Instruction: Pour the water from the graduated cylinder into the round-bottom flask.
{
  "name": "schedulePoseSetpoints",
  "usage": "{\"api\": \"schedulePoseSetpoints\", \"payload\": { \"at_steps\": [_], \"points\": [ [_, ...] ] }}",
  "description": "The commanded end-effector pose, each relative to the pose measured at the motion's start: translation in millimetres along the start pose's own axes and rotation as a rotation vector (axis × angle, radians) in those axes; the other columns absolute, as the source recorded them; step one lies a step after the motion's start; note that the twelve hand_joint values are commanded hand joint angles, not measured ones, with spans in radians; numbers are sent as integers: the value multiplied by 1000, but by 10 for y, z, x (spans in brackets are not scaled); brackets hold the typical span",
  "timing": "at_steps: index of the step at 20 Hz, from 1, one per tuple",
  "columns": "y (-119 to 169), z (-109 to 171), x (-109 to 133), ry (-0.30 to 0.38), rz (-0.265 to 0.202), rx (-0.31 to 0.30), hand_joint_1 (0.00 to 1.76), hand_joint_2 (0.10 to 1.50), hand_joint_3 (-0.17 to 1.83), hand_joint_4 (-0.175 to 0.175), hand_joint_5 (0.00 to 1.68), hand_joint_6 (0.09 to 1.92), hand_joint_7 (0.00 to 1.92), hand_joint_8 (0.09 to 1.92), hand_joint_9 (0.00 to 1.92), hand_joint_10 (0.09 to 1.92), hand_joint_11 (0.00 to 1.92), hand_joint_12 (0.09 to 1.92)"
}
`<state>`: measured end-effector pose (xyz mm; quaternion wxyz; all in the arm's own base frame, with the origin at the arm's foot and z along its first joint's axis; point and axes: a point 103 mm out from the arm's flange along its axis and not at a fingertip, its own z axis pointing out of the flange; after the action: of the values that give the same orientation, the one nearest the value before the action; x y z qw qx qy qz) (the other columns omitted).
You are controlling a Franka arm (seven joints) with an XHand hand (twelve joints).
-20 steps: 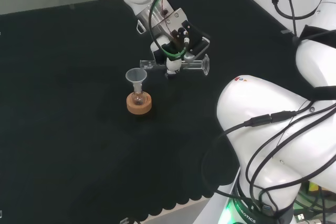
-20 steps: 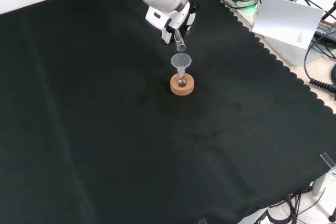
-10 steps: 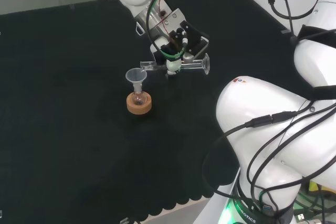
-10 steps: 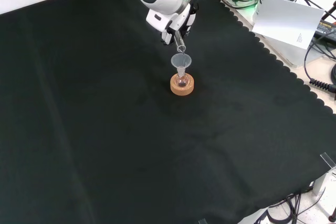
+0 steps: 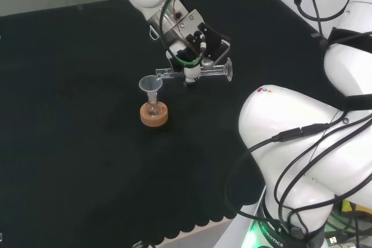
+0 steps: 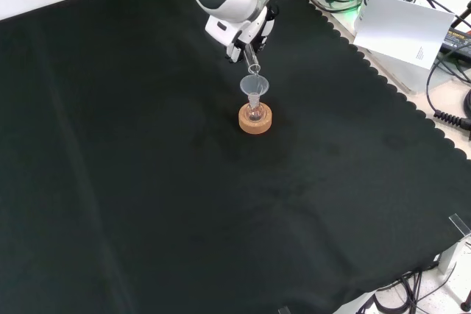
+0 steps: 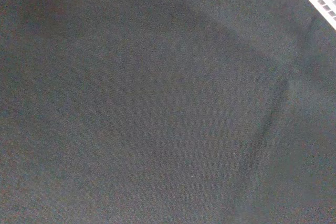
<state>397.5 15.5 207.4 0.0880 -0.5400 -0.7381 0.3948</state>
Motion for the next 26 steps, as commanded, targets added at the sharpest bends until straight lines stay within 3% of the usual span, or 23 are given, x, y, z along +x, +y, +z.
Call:
{"api": "schedulePoseSetpoints", "payload": {
  "at_steps": [1,26],
  "points": [
    [-4,-30,-8,-30,24,12,1238,1174,0,-175,853,1183,881,1186,1423,183,1223,740],
    [12,-153,68,-84,57,7,1239,1172,-1,-175,858,1178,885,1181,1422,177,1219,735]
  ]
}}
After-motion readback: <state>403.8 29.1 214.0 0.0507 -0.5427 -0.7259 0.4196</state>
